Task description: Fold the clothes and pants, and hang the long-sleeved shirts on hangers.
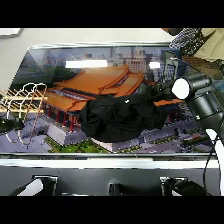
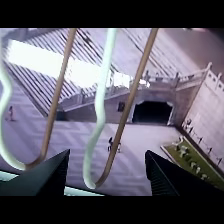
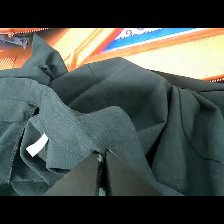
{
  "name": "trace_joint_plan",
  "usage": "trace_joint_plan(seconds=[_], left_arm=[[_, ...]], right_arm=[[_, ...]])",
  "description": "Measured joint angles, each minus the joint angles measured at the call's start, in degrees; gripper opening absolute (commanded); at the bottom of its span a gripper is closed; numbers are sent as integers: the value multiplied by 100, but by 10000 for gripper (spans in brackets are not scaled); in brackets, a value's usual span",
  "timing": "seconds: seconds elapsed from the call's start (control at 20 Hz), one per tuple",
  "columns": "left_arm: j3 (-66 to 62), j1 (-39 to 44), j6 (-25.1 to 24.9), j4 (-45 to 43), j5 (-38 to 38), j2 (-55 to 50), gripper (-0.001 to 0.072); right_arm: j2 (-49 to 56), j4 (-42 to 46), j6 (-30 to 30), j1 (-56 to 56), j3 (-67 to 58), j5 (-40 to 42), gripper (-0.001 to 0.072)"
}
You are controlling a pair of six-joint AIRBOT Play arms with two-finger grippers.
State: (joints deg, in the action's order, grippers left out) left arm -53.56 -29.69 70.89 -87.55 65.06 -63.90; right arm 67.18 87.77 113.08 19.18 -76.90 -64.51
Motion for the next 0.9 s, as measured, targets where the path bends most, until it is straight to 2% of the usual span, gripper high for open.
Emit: trace_joint_plan(seconds=[0.15, 0.5, 0.9], left_arm=[[315, -111, -424, 190, -184, -2, 551], [988, -166, -1010, 319, -732, -37, 550], [1259, -170, -1360, 339, -1106, -339, 547]], right_arm=[[0, 0, 0, 0, 0, -2, 45], [0, 0, 9, 0, 0, -7, 45], [0, -2, 13, 0, 0, -7, 45]])
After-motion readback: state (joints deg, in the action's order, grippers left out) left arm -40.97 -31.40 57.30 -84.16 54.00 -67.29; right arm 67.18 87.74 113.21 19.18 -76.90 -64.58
